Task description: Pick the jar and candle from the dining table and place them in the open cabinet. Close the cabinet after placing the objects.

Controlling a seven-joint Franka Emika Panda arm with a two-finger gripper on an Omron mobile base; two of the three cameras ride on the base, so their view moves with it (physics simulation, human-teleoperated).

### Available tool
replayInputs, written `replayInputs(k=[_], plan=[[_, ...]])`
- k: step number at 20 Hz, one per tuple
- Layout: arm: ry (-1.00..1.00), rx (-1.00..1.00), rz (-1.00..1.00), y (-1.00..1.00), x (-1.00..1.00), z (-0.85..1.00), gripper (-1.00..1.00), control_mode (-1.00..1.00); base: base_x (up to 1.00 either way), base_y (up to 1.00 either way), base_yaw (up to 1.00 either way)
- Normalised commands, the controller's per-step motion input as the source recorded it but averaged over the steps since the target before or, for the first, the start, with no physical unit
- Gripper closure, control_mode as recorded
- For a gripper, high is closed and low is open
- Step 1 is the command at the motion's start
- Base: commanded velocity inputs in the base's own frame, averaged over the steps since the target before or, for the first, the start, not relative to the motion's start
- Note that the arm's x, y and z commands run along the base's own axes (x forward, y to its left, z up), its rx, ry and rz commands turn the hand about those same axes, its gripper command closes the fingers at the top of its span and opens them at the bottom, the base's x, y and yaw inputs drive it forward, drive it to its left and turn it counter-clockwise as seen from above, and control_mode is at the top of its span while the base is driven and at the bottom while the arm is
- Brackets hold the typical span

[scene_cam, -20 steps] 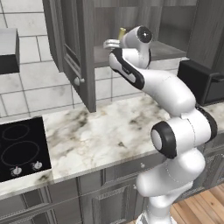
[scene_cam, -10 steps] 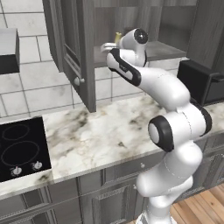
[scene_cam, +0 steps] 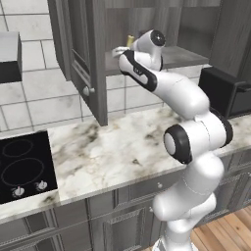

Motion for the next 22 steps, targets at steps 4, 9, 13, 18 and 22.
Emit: replayInputs(k=[4,9,13,18,22], plan=[[0.0,0.0,0.03,0.0,0.26,-0.01,1.0,-1.0,0.0,0.0,0.0],[0.0,-0.01,0.01,0.0,0.35,-0.08,1.0,-1.0,0.0,0.0,0.0],[0.0,-0.03,0.0,0.04,0.32,-0.13,1.0,-1.0,0.0,0.0,0.0],[0.0,-0.03,0.0,0.12,0.17,-0.12,-1.0,-1.0,0.0,0.0,0.0],[-0.01,-0.04,0.0,0.0,-0.01,0.0,-1.0,-1.0,0.0,0.0,0.0]])
